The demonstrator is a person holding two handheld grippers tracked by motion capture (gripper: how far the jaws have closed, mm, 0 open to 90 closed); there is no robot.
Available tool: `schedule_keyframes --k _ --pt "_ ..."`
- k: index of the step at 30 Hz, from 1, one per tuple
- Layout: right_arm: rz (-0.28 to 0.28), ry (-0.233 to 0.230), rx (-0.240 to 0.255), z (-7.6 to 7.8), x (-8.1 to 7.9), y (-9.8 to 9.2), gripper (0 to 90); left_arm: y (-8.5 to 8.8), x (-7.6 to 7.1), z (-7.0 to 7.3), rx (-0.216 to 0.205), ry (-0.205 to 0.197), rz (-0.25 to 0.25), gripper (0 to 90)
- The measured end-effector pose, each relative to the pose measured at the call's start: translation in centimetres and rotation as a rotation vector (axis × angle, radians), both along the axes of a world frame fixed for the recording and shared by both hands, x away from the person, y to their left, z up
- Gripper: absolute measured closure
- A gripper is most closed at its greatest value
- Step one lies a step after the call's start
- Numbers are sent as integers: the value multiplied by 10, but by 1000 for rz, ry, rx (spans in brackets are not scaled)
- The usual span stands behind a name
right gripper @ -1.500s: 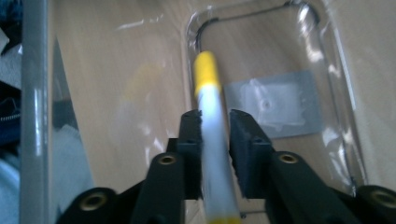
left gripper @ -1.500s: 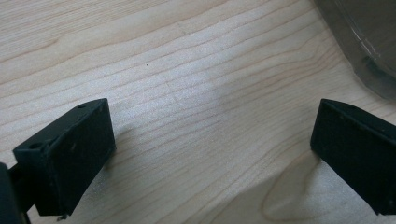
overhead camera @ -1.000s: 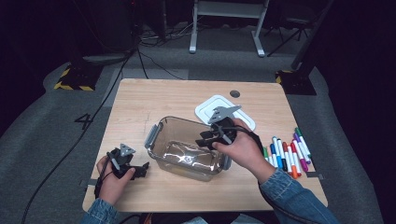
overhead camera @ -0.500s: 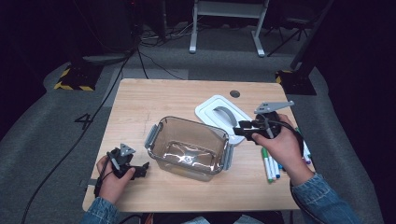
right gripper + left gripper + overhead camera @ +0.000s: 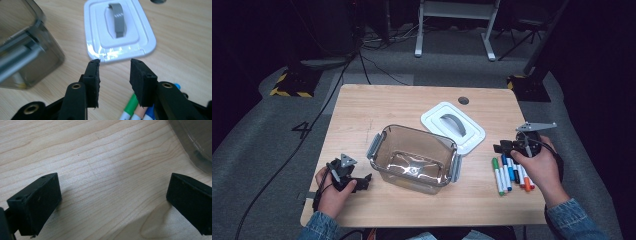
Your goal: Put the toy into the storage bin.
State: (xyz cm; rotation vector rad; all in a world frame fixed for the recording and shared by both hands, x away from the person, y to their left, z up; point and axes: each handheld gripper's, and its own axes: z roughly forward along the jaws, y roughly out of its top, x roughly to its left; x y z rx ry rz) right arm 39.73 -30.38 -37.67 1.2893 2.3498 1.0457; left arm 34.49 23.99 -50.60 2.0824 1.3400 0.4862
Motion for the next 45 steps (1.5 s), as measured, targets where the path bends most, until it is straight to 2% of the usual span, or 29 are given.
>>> schedule_keyframes --k 5,8,18,25,30,34,41,45 --pt "-28 50 -16 -26 -3 -12 609 0 0 0 0 0 0 1" --pt "-30 72 -34 -38 -6 -13 610 0 0 0 0 0 0 1" --pt "-33 165 -44 -76 -14 -15 627 0 0 0 0 0 0 1" --pt "-28 187 -41 -86 -18 -16 635 0 0 0 -1 2 1 1" --pt "-9 194 -60 -92 -20 -11 644 0 0 0 0 0 0 1" --pt "5 197 -82 -98 -21 -2 686 0 0 0 0 0 0 1" --pt "18 159 -135 -100 -22 13 758 0 0 0 -1 2 1 1" --pt "7 154 -136 -100 -23 18 768 0 0 0 0 0 1 1"
